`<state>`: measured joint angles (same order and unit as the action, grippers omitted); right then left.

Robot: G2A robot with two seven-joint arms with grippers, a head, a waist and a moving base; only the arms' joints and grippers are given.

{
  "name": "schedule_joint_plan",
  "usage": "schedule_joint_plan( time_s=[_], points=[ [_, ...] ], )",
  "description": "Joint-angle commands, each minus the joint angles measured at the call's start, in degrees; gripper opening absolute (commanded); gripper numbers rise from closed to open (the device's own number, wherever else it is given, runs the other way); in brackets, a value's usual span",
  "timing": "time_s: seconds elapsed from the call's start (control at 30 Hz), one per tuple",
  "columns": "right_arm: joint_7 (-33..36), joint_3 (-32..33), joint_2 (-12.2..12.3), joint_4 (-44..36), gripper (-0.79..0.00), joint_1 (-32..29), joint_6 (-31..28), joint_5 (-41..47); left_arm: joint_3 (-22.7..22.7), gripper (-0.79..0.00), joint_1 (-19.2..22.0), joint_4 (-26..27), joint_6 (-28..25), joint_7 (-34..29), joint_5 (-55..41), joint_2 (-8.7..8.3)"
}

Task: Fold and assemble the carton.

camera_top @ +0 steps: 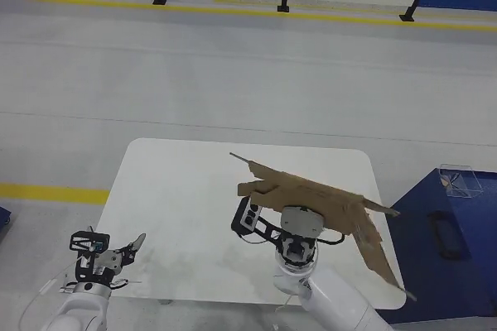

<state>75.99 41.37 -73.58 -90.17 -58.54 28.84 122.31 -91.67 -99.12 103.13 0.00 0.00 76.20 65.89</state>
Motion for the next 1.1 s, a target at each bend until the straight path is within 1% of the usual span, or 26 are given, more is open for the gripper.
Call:
schedule_joint_plan(
  time_s=[0.0, 0.03, 0.07, 0.13, 0.23, 0.3, 0.37, 0.4, 0.47, 0.5, 0.53, 0.6, 0.63, 0.7, 0.77, 0.8, 0.83, 0.93, 1.0, 1.07],
  points=[
    [-4.54, -1.93, -0.67, 0.92, -0.785, 0.18, 4.00, 4.88, 0.00, 0.000, 0.00, 0.00, 0.00, 0.00, 0.00, 0.00],
    [-6.85, -3.00, -1.22, 1.60, -0.785, 0.26, 6.31, 8.19, 0.00, 0.000, 0.00, 0.00, 0.00, 0.00, 0.00, 0.00],
    [-7.89, -3.12, -1.56, 2.41, -0.785, 0.72, 7.35, 9.09, 0.00, 0.000, 0.00, 0.00, 0.00, 0.00, 0.00, 0.00],
    [-8.95, -3.30, -2.27, 3.35, -0.785, 1.19, 8.41, 10.47, 0.00, 0.000, 0.00, 0.00, 0.00, 0.00, 0.00, 0.00],
    [-9.19, -2.73, -3.09, 3.96, -0.785, 1.42, 8.65, 9.95, 0.00, 0.000, 0.00, 0.00, 0.00, 0.00, 0.00, 0.00],
    [-8.48, -1.86, -3.37, 4.26, -0.785, 1.38, 7.94, 8.29, 0.00, 0.000, 0.00, 0.00, 0.00, 0.00, 0.00, 0.00],
    [-5.15, 0.44, -3.41, 4.84, -0.785, 2.20, 4.60, -0.35, 0.00, 0.000, 0.00, 0.00, 0.00, 0.00, 0.00, 0.00],
    [-3.82, 0.83, -3.42, 5.02, -0.785, 2.02, 3.28, -2.67, 0.00, 0.000, 0.00, 0.00, 0.00, 0.00, 0.00, 0.00],
    [1.67, 3.78, -3.14, 6.33, -0.785, 3.03, -2.48, -12.85, 0.00, 0.000, 0.00, 0.00, 0.00, 0.00, 0.00, 0.00],
    [3.39, 4.74, -2.98, 7.08, -0.785, 3.29, -4.45, -16.29, 0.00, 0.000, 0.00, 0.00, 0.00, 0.00, 0.00, 0.00],
    [5.88, 7.03, -2.64, 8.54, -0.785, 3.69, -8.68, -21.39, 0.00, 0.000, 0.00, 0.00, 0.00, 0.00, 0.00, 0.00],
    [7.73, 10.58, -2.09, 9.96, -0.785, 4.43, -15.80, -28.15, 0.00, 0.000, 0.00, 0.00, 0.00, 0.00, 0.00, 0.00],
    [8.57, 13.65, -1.62, 10.80, -0.785, 4.73, -22.11, -33.09, 0.00, 0.000, 0.00, 0.00, 0.00, 0.00, 0.00, 0.00],
    [8.10, 19.19, -0.80, 11.70, -0.785, 4.70, -34.97, -41.20, 0.00, 0.000, 0.00, 0.00, 0.00, 0.00, 0.00, 0.00],
    [8.24, 23.56, -0.06, 10.70, -0.785, 3.71, -46.09, -49.48, 0.00, 0.000, 0.00, 0.00, 0.00, 0.00, 0.00, 0.00],
    [8.01, 24.93, 0.16, 10.08, -0.785, 3.20, -49.11, -51.68, 0.00, 0.000, 0.00, 0.00, 0.00, 0.00, 0.00, 0.00],
    [5.35, 27.47, 0.55, 7.88, -0.785, 2.58, -51.79, -56.17, 0.00, 0.000, 0.00, 0.00, 0.00, 0.00, 0.00, 0.00],
    [-1.17, 32.75, 1.24, 0.52, -0.785, -1.76, -58.31, -67.25, 0.00, 0.000, 0.00, 0.00, 0.00, 0.00, 0.00, 0.00],
    [-5.14, 34.99, 1.48, -3.95, -0.785, -4.42, -62.29, -73.53, 0.00, 0.000, 0.00, 0.00, 0.00, 0.00, 0.00, 0.00],
    [-9.74, 36.31, 1.78, -7.48, -0.785, -6.51, -66.89, -82.24, 0.00, 0.000, 0.00, 0.00, 0.00, 0.00, 0.00, 0.00]
  ],
)
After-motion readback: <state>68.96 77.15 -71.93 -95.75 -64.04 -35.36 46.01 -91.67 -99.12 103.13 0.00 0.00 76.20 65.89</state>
